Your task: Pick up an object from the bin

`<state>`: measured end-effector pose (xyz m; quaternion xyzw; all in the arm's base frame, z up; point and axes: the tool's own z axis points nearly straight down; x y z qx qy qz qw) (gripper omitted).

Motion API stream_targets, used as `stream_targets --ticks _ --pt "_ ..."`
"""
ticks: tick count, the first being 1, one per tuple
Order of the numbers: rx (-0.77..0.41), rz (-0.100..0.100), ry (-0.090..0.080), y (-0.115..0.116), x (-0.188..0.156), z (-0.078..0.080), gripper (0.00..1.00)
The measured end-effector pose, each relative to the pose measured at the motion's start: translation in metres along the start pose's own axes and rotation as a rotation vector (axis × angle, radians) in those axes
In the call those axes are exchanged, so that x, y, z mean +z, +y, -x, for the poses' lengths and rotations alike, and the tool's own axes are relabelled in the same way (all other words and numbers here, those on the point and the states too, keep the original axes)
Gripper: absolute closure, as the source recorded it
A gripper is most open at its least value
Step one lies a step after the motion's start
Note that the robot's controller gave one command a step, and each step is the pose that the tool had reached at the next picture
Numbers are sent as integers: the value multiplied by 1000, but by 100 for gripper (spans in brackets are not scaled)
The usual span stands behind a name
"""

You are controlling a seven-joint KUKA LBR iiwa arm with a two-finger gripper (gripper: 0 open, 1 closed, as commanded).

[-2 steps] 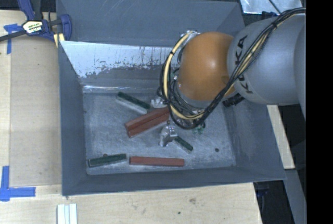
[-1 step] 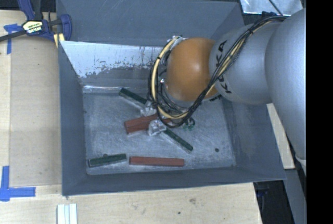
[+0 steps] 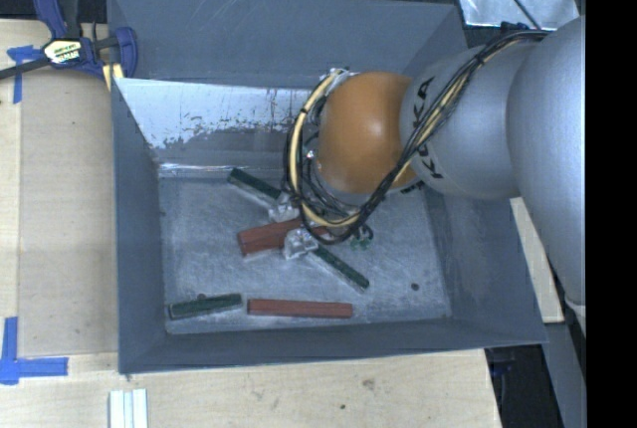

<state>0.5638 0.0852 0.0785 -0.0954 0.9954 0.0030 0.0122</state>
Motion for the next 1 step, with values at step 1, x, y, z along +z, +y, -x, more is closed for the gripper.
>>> stream_targets --ticks 1 --pt "-15 -4 21 -14 -139 -4 100"
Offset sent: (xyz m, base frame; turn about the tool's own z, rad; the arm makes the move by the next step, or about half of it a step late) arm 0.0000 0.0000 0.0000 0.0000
